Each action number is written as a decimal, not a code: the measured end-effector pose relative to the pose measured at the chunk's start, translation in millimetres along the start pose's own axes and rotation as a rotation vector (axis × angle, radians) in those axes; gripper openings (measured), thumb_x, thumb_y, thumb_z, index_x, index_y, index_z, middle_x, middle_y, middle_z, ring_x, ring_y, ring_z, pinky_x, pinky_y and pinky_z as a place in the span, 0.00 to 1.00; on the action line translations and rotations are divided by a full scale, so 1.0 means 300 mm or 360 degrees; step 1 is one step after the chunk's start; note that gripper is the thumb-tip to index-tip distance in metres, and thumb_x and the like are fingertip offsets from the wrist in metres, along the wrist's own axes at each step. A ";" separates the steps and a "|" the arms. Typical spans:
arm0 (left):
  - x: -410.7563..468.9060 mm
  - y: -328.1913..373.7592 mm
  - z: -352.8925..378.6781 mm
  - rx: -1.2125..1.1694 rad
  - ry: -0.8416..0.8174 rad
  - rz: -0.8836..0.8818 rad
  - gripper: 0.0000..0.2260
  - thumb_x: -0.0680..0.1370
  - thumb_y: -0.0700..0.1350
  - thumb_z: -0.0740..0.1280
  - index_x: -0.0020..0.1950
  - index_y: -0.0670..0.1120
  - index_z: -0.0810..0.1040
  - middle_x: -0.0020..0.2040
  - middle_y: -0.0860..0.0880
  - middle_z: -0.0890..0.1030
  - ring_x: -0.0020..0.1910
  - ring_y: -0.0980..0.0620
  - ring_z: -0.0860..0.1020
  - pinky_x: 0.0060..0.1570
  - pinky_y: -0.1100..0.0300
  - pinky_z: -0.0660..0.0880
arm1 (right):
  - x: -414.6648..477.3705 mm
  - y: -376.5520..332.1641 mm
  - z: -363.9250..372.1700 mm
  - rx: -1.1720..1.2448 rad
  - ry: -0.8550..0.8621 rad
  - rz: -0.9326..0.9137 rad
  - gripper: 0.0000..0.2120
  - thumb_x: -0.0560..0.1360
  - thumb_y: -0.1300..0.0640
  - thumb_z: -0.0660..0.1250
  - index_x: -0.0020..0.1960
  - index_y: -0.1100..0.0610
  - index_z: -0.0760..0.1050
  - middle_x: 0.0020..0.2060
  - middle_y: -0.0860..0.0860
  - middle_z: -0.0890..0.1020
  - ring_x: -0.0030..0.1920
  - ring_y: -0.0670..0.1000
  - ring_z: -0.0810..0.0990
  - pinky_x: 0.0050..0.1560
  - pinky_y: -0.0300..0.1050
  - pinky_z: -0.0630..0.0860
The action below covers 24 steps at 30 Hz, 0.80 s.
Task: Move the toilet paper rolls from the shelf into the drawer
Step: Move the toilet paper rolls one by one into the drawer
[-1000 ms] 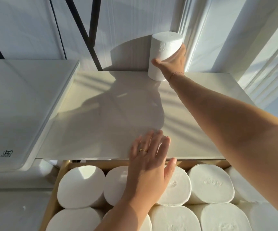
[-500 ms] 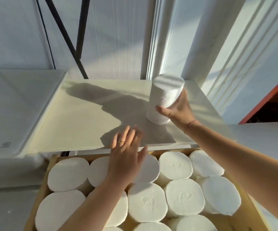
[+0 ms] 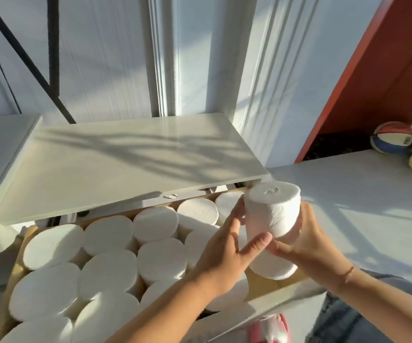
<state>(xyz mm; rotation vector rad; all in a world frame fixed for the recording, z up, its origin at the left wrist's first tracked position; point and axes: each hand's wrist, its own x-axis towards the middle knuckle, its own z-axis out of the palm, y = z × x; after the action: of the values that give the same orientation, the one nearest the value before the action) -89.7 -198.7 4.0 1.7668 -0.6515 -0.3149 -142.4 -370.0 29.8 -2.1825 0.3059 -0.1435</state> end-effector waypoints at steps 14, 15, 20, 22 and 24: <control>0.036 0.016 0.142 -0.0580 0.0176 -0.0590 0.24 0.75 0.59 0.61 0.65 0.46 0.69 0.49 0.57 0.75 0.45 0.68 0.72 0.33 0.80 0.68 | -0.043 0.074 0.036 -0.0245 -0.0055 0.0183 0.59 0.58 0.37 0.77 0.77 0.53 0.47 0.71 0.51 0.62 0.73 0.51 0.62 0.73 0.47 0.64; 0.039 0.009 0.146 -0.0515 0.0200 -0.0581 0.24 0.74 0.60 0.62 0.64 0.47 0.69 0.49 0.57 0.76 0.45 0.67 0.74 0.34 0.80 0.68 | -0.042 0.077 0.039 -0.0253 -0.0046 0.0176 0.59 0.57 0.36 0.77 0.77 0.52 0.47 0.71 0.50 0.62 0.72 0.51 0.63 0.73 0.47 0.64; 0.042 -0.044 0.135 -0.0429 0.0251 -0.0548 0.31 0.60 0.63 0.75 0.59 0.56 0.71 0.52 0.55 0.82 0.52 0.57 0.80 0.55 0.57 0.75 | -0.048 0.103 0.061 -0.0304 0.0046 0.0083 0.59 0.56 0.36 0.78 0.76 0.50 0.49 0.65 0.47 0.66 0.68 0.48 0.64 0.70 0.42 0.63; 0.042 -0.059 0.124 -0.0383 0.0196 -0.0544 0.31 0.58 0.65 0.75 0.57 0.58 0.71 0.50 0.56 0.83 0.50 0.58 0.80 0.54 0.56 0.76 | -0.049 0.117 0.064 -0.0302 0.0062 0.0061 0.59 0.56 0.36 0.78 0.76 0.49 0.49 0.62 0.45 0.65 0.66 0.47 0.64 0.67 0.40 0.63; 0.041 -0.067 0.120 -0.0360 0.0155 -0.0471 0.31 0.59 0.64 0.76 0.58 0.58 0.70 0.50 0.56 0.83 0.49 0.58 0.81 0.52 0.55 0.78 | -0.052 0.128 0.068 -0.0291 0.0072 0.0034 0.59 0.55 0.36 0.77 0.76 0.47 0.49 0.59 0.43 0.64 0.63 0.46 0.64 0.64 0.38 0.62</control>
<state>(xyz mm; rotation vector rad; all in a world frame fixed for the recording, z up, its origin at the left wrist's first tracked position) -93.3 -230.9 -24.1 1.6472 -0.2711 -0.4818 -159.6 -371.4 -13.0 -2.3586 0.3808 -0.1579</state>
